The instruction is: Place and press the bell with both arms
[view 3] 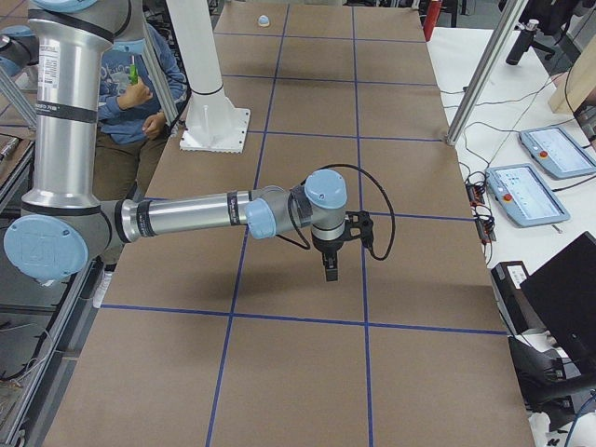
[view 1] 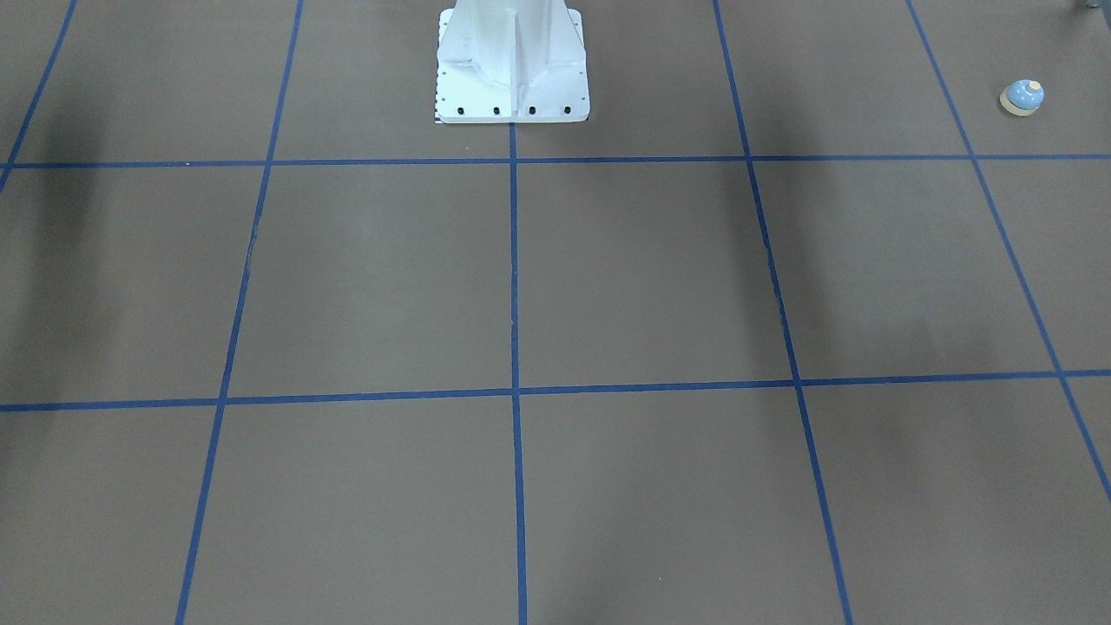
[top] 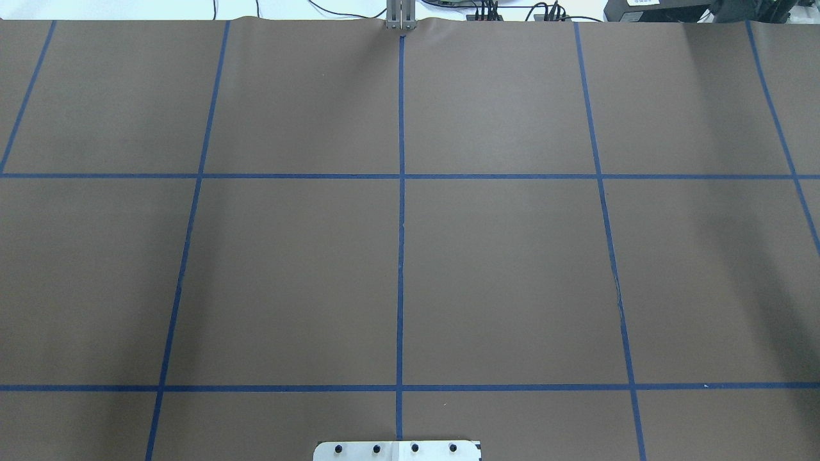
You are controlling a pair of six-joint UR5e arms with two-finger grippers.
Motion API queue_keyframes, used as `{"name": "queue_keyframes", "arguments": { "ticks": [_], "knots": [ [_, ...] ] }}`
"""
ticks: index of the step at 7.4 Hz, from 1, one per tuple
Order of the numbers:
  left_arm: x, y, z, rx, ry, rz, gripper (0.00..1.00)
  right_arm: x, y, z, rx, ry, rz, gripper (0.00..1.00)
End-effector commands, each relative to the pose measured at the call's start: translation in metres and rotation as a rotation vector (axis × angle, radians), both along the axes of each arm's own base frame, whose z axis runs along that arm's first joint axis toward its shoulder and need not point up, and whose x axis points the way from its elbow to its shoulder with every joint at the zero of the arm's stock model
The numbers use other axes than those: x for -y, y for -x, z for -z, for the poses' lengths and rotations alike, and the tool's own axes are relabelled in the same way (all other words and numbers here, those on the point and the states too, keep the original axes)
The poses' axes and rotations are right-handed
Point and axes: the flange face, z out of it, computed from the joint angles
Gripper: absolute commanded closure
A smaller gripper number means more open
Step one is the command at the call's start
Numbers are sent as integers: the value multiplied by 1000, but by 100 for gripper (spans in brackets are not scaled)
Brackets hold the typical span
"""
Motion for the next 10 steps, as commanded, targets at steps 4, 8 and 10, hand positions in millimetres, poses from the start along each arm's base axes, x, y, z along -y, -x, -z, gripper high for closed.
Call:
{"name": "queue_keyframes", "arguments": {
  "ticks": [4, 8, 10],
  "knots": [
    [-18, -2, -9, -10, -44, -7, 0, 0, 1, -15, 12, 27, 10, 0],
    [-31, -4, -19, -43, -24, -10, 0, -4, 4, -18, 22, 29, 23, 0],
    [-35, -7, -37, -95, 43, 7, 0, -20, 1, -35, 12, 45, 17, 0]
  ]
}}
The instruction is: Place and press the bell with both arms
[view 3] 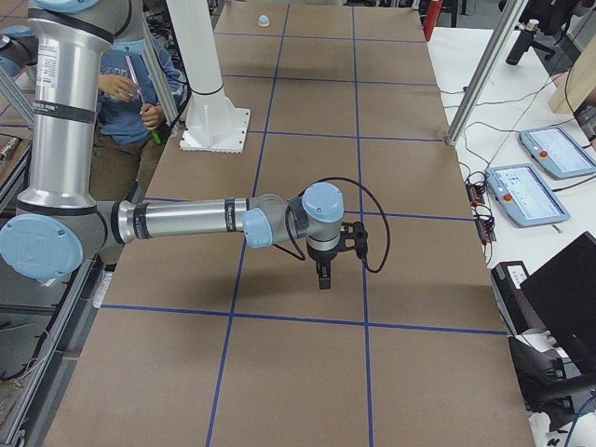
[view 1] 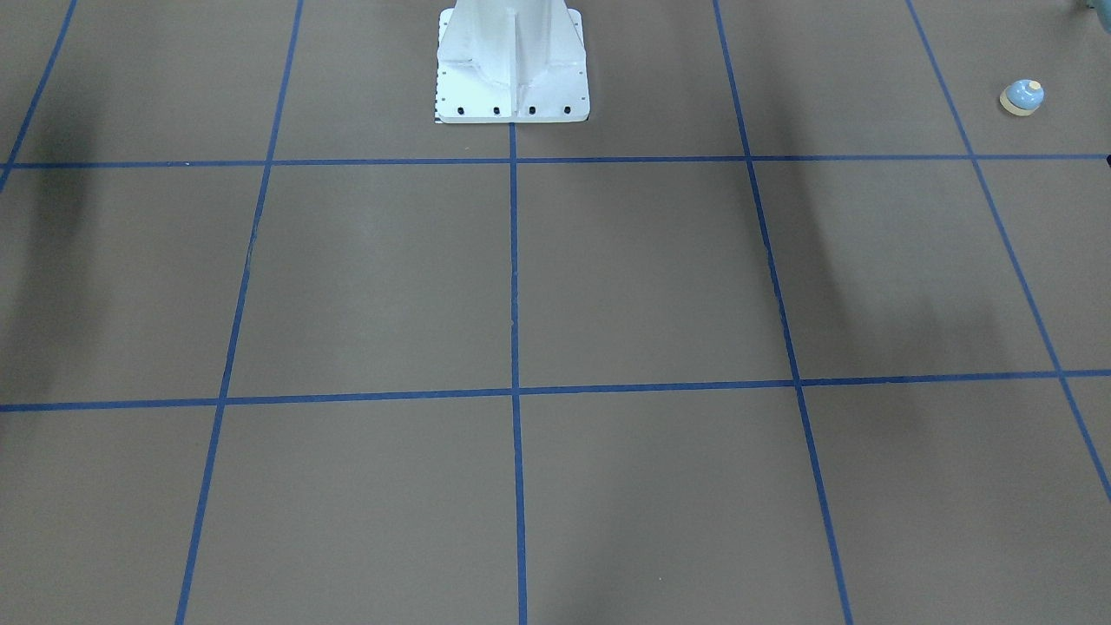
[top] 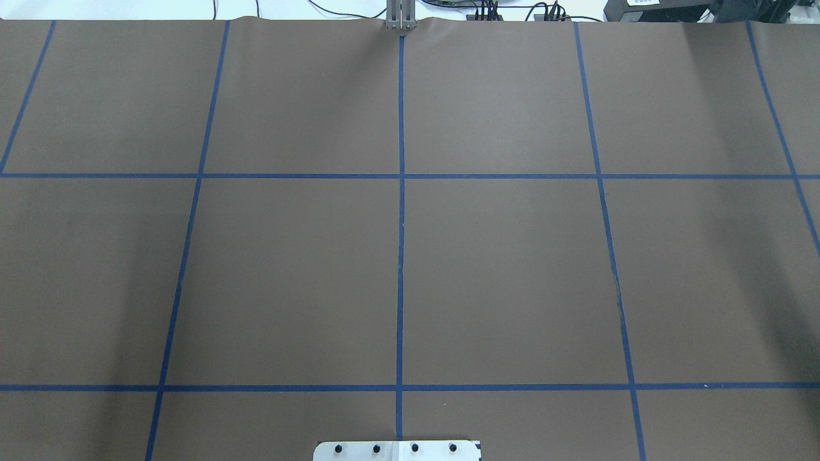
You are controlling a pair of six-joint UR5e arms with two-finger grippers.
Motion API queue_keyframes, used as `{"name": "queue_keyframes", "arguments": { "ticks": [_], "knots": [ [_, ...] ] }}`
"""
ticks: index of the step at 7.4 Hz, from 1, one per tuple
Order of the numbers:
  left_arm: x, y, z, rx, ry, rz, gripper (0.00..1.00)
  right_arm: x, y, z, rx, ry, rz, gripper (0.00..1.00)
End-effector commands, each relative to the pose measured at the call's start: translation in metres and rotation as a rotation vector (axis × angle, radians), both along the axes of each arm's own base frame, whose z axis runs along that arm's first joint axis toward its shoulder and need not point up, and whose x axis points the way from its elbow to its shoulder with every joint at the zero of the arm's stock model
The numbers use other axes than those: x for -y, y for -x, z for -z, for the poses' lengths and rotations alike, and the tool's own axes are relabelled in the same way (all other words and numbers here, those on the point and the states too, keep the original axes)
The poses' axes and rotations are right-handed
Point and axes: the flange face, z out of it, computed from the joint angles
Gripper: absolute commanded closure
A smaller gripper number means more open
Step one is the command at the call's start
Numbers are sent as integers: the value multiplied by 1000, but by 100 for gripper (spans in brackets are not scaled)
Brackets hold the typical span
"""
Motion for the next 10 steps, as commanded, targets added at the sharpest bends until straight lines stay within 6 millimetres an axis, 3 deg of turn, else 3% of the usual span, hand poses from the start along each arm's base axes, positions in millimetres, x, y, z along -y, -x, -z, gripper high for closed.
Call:
{"name": "queue_keyframes", "arguments": {
  "ticks": [1, 2, 3, 4, 5, 6, 7, 10],
  "knots": [
    [0, -3, -2, -62, 136, 125, 0, -16, -3, -12, -3, 8, 0, 0],
    [-11, -4, -14, -54, 178, 136, 0, -15, -2, -10, 1, 3, 1, 0],
    [-37, -15, -33, -30, 208, 79, 0, -14, -2, -10, 2, 3, 3, 0],
    [-58, -43, -49, 4, 228, -36, 0, -13, 1, -6, 8, -27, 7, 0],
    [-78, -54, -73, 22, 263, -97, 0, -13, 8, -5, 10, -48, 24, 0],
    [-109, -53, -120, 21, 196, -200, 0, -12, 11, -4, 11, -53, 30, 0],
    [-139, -46, -151, 18, 167, -217, 0, -13, 14, -4, 11, -52, 38, 0],
    [-249, -17, -167, 12, 169, -202, 0, -13, 26, 4, 17, -61, 61, 0]
  ]
}}
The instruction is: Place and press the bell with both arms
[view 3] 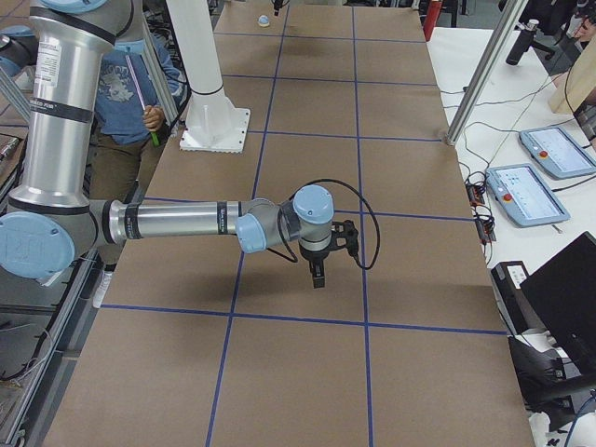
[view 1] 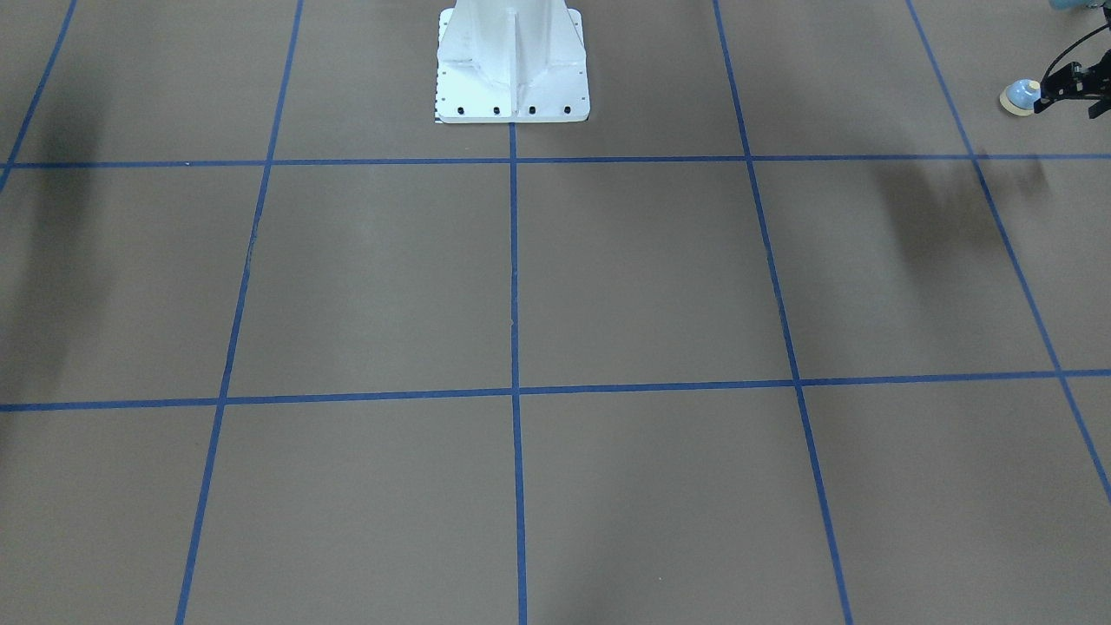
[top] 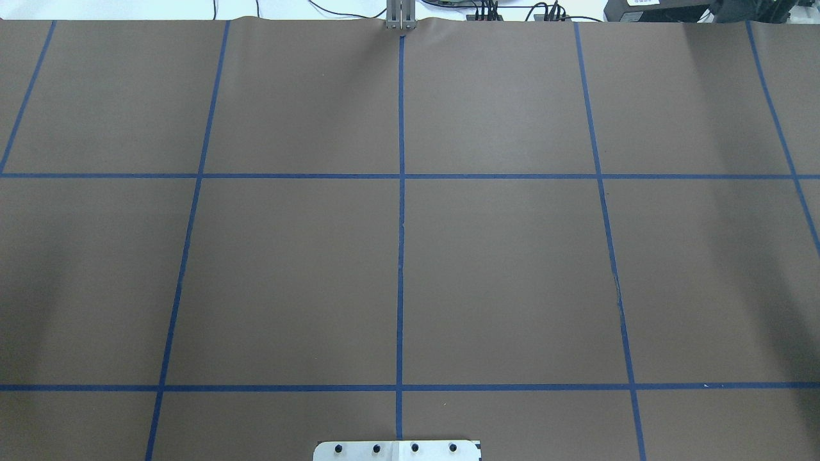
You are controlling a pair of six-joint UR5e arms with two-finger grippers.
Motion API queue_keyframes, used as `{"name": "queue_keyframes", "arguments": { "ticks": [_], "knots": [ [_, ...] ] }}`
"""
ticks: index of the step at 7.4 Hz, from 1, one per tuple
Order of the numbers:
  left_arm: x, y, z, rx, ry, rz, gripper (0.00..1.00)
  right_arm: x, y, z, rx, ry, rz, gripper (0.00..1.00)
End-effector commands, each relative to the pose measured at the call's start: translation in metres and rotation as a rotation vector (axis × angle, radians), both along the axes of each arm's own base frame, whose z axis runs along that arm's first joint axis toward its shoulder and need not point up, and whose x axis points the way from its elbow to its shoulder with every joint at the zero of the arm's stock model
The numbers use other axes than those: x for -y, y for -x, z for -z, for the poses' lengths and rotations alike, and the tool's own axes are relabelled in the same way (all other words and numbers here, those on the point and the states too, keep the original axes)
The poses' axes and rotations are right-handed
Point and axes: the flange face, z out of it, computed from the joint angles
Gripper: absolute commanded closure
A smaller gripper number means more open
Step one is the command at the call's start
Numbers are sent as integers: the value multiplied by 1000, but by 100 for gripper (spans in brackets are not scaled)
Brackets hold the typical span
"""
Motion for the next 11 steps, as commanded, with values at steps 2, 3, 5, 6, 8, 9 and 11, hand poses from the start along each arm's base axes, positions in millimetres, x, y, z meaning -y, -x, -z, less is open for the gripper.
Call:
{"name": "queue_keyframes", "arguments": {
  "ticks": [2, 3, 5, 6, 8, 9, 11],
  "knots": [
    [-50, 11, -5, -32, -23, -1, 0, -1, 9, 11, 6, -20, 21, 0],
    [-52, 12, -7, -32, -17, 0, 0, -2, 14, 11, 6, -20, 32, 0],
    [-49, 11, -6, -20, 35, 79, 0, -2, 19, 12, 7, -20, 42, 0],
    [-50, 11, -7, -20, 32, 80, 0, -2, 19, 13, 7, -23, 43, 0],
    [-30, 5, -14, -25, 23, 84, 0, 0, 23, 17, 10, -28, 48, 0],
    [-13, 0, -10, -33, 39, 118, 0, 1, 23, 18, 10, -31, 48, 0],
    [-5, -4, -10, -37, 68, 140, 0, 1, 23, 18, 10, -31, 49, 0]
  ]
}}
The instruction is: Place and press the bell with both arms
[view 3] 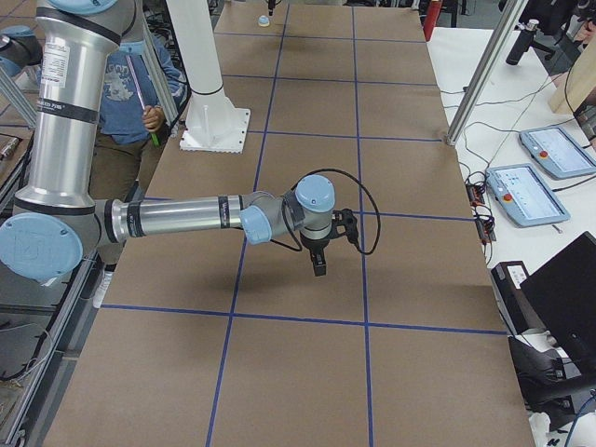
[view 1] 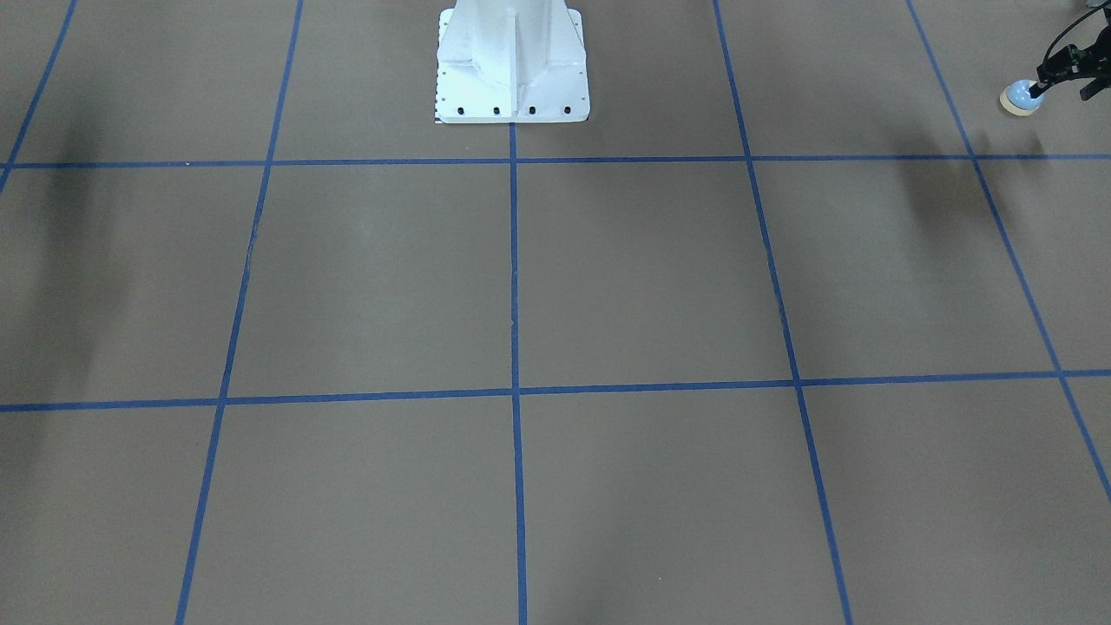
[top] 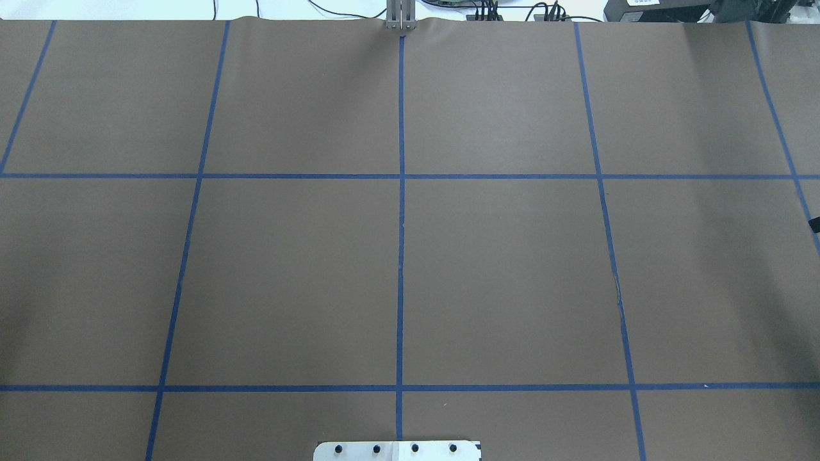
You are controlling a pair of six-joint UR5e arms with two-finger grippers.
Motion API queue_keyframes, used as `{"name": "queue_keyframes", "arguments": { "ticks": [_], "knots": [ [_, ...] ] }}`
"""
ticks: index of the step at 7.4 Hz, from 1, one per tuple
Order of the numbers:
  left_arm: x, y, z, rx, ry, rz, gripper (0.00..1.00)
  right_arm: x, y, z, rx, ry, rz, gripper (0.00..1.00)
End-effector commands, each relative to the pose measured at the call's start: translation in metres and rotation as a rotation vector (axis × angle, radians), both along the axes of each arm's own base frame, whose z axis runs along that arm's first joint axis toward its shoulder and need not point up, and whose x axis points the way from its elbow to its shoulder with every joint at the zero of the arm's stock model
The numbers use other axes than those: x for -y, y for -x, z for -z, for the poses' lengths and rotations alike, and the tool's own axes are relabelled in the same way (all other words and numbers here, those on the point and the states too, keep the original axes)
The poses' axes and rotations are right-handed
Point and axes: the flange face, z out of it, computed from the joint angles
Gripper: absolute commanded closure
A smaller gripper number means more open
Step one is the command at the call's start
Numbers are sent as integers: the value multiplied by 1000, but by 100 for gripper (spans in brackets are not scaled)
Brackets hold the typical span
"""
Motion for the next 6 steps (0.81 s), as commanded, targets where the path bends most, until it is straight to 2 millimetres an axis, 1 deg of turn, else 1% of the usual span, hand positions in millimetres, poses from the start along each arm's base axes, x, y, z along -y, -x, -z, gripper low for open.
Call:
{"name": "queue_keyframes", "arguments": {
  "ticks": [1, 2, 4, 5, 6],
  "knots": [
    [8, -6, -10, 3, 21, -11, 0, 0, 2, 0, 0, -1, 4, 0],
    [1, -7, -18, 2, 22, -40, 0, -1, 3, 0, 0, 1, 7, 0],
    [-3, -16, -21, -12, 46, -95, 0, -1, 5, 0, 0, 1, 12, 0],
    [-1, -22, -19, -36, 54, -115, 0, -1, 6, 1, 0, -1, 15, 0],
    [-2, -27, -22, -35, 63, -149, 0, -1, 6, 1, 0, -1, 15, 0]
  ]
}}
